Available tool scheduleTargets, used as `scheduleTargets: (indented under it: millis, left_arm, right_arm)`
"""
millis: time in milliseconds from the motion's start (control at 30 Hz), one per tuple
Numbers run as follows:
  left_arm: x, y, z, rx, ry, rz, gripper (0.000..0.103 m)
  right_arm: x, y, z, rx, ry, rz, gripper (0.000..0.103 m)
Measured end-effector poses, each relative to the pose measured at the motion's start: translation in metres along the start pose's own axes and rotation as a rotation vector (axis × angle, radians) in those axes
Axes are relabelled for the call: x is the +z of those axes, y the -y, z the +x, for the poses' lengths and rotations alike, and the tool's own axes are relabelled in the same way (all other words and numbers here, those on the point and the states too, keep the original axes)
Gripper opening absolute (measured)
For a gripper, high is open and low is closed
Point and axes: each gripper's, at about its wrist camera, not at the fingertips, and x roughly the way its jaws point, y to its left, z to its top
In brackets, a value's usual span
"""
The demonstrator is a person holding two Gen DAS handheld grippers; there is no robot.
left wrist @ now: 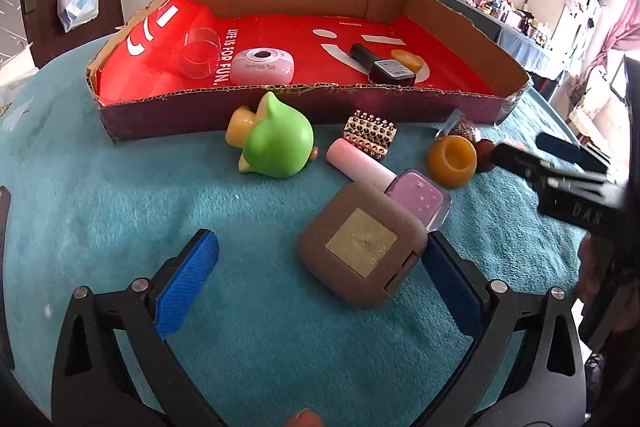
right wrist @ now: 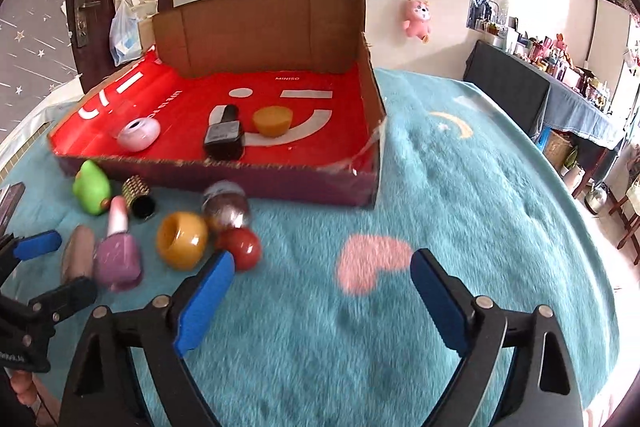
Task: Organize rigid objects
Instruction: 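Grasp the brown square case with the left gripper while the right grasps the red bead bottle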
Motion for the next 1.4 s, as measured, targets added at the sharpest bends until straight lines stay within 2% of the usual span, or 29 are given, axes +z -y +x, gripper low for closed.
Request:
scheduleTargets:
  millis: [133, 233, 333, 433, 500, 533, 567, 600, 633, 667, 867, 1200, 1400]
  left_arm:
    - [0.0, -0.002, 0.003, 0.023, -0.007, 0.017, 0.103]
    - [0.001, -0.004, 0.003, 0.016, -0.01, 0.013, 0.103]
    - [0.002, -0.006, 0.003, 0.009, -0.008, 0.001, 0.103]
    - [0.003, -0.006, 0.004, 0.015, -0.003, 0.0, 0.103]
    - [0.002, -0.005, 0.004, 0.021, 0.006, 0.001, 0.101]
    - [0.002, -0.004, 0.003, 0.021, 0.012, 0.004, 0.094]
    - [0.002, -0.003, 0.002, 0.023, 0.02, 0.012, 0.089]
    - [0.001, -0.001, 0.001, 0.025, 0.026, 0.019, 0.076]
    - [0.001, 0.001, 0.001, 0.023, 0.029, 0.029, 0.062]
    - [0.001, 0.002, 0.001, 0.016, 0.028, 0.036, 0.056]
    - [0.001, -0.004, -0.004, -0.013, 0.042, 0.016, 0.056]
    - [0.013, -0.012, -0.028, -0.015, 0.114, 0.006, 0.056]
    - [0.017, -0.015, -0.036, -0.018, 0.139, -0.003, 0.056]
  right_arm:
    - [0.011, -0.007, 0.01, 0.026, -0.015, -0.013, 0.088]
    - [0.016, -0.013, 0.019, 0.082, -0.041, -0.012, 0.083]
    - [0.017, -0.021, 0.026, 0.092, -0.051, -0.034, 0.079]
    - [0.017, -0.027, 0.035, 0.125, -0.083, -0.038, 0.068]
    - [0.016, -0.03, 0.037, 0.114, -0.089, -0.046, 0.062]
    - [0.017, -0.031, 0.036, 0.113, -0.086, -0.051, 0.059]
    - [0.016, -0.032, 0.035, 0.116, -0.084, -0.054, 0.048]
    - [0.016, -0.032, 0.034, 0.117, -0.081, -0.055, 0.036]
    - [0.016, -0.032, 0.033, 0.112, -0.082, -0.055, 0.033]
    - [0.015, -0.032, 0.033, 0.115, -0.083, -0.054, 0.033]
    - [0.013, -0.029, 0.023, 0.139, -0.068, -0.027, 0.033]
    - [0.023, -0.039, -0.028, 0.178, 0.05, -0.031, 0.033]
    - [0.028, -0.044, -0.045, 0.202, 0.088, -0.037, 0.033]
